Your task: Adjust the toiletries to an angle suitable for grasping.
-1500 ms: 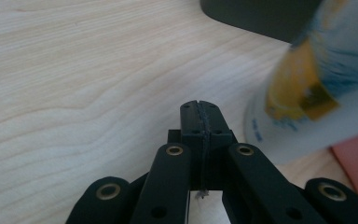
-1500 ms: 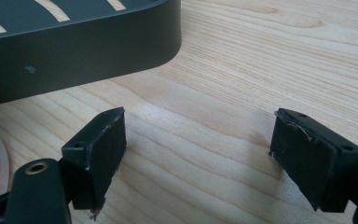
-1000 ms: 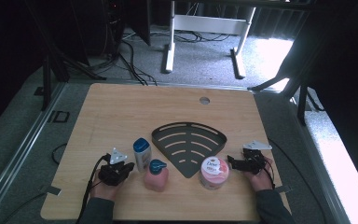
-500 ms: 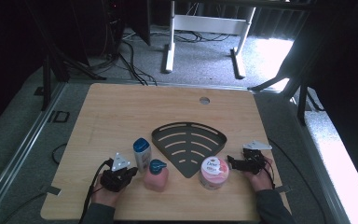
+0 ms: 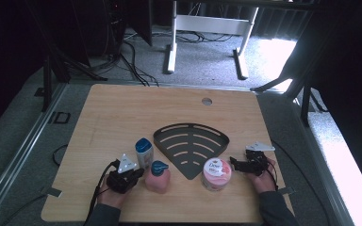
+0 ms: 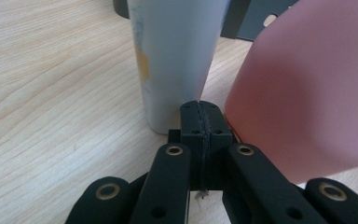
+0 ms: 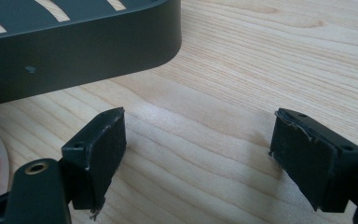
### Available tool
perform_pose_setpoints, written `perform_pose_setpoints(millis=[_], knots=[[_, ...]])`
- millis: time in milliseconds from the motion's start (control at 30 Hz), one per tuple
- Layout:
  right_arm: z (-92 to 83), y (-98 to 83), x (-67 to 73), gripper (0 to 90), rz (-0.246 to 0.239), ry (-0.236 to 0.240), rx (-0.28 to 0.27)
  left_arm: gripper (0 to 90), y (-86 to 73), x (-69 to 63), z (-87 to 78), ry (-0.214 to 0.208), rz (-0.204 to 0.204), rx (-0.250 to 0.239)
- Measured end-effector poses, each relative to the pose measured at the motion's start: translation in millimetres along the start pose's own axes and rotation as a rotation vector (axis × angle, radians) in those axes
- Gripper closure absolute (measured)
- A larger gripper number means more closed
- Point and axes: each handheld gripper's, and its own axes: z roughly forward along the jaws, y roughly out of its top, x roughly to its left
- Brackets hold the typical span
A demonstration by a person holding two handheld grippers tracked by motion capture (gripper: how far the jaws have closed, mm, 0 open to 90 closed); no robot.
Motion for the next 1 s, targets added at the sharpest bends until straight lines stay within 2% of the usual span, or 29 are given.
perform_pose_setpoints(millis=[300, 567, 867, 1000], knots=[[0.0, 0.0, 0.0, 17.7, -0.001, 0.0, 0.0, 89.8, 4.4, 3.8, 4.6, 0.006, 0.014, -0.015], [0.0, 0.0, 0.0, 17.7, 0.0, 0.0, 0.0, 89.8, 14.3, -1.6, 15.1, -0.016, 0.058, -0.063], [0.0, 0.0, 0.0, 17.8, -0.001, 0.0, 0.0, 89.4, 20.1, 0.7, 25.6, -0.014, 0.08, -0.049], [0.0, 0.0, 0.0, 17.7, 0.0, 0.0, 0.0, 87.9, 22.6, 3.6, 27.8, -0.023, 0.082, -0.063]])
